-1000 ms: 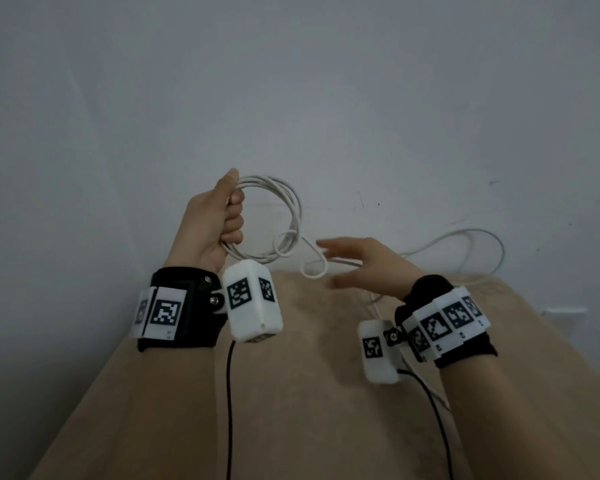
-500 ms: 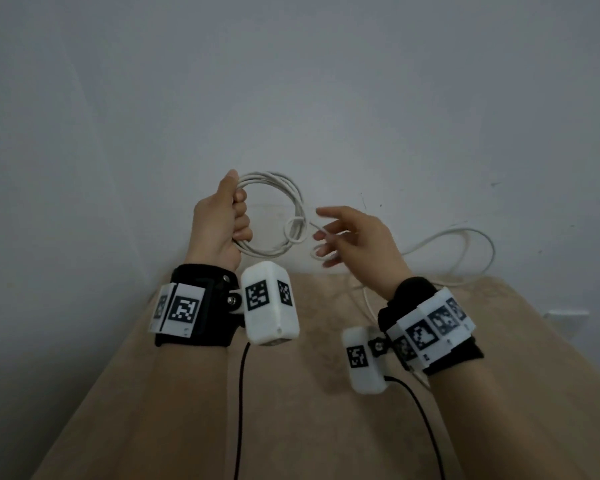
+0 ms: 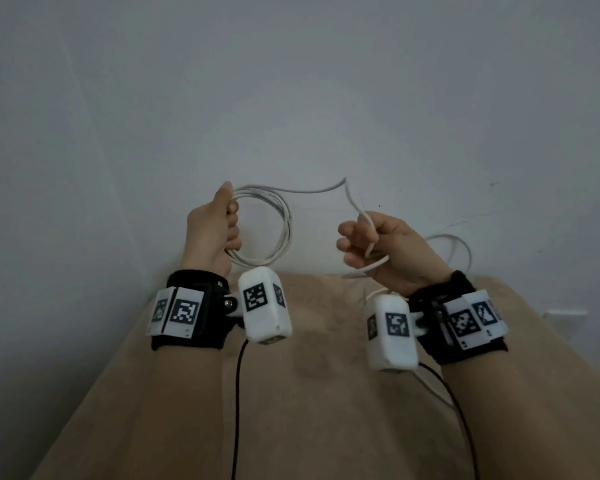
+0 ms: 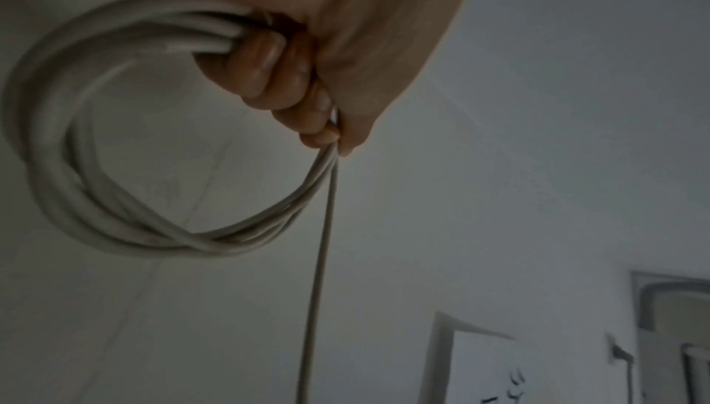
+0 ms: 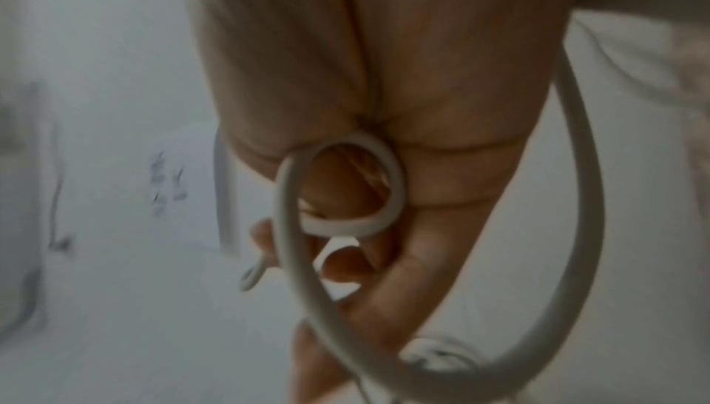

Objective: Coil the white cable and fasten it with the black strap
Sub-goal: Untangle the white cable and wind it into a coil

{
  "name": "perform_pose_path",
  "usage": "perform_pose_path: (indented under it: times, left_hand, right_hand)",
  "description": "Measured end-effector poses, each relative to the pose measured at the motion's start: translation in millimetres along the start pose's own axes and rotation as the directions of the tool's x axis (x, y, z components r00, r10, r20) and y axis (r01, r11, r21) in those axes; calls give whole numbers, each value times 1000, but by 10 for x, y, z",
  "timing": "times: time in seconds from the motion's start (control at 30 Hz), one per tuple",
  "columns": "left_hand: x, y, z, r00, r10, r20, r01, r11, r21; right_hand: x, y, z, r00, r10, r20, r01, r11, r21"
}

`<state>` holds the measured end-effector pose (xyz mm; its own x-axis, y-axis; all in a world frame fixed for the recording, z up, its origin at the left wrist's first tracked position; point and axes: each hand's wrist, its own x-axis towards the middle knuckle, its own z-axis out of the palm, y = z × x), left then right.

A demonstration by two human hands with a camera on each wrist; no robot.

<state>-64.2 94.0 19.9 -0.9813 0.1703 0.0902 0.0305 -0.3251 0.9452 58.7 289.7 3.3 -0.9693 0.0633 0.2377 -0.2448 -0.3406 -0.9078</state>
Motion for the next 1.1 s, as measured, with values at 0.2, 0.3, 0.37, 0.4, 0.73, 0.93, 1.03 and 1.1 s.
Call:
perform_pose_path:
  times: [0.2,0.3,0.37,0.4,0.73,0.93,1.03,1.1]
  left_hand:
    - [62,9,-230,999,-44,-10,44,999,-18]
    - [62,9,-274,999,-1,-34,3,999,51]
    - [55,10,-262,1000,15,-20,-13,995,95]
    - [49,21,-250,1000,18,-7,-18,993,119]
    - [-49,46,-46,987,-26,156,-36,922,385]
    - [-107,70,57,955,-52,293,-63,928,368]
    - [-111,71,46,940,-65,335,-41,953,300]
    - [-121,74,68,934,-67,350,-30,963,266]
  right_hand:
    - [11,-44,-343,955,261,139,-291,740,607]
    - [15,-82,-405,933,356,45,-293,684,667]
    - [19,-115,-349,910,372,-182,-246,839,485]
    - [24,-111,-320,877,346,-335,-242,918,314]
    - [77,-16,29,918,-267,-293,-96,567,-818]
    - [95,123,166,972,-199,-126,-19,467,-884]
    - [100,109,126,913,-346,-216,55,630,-774]
    - [79,77,120,879,-364,-309,77,746,-661]
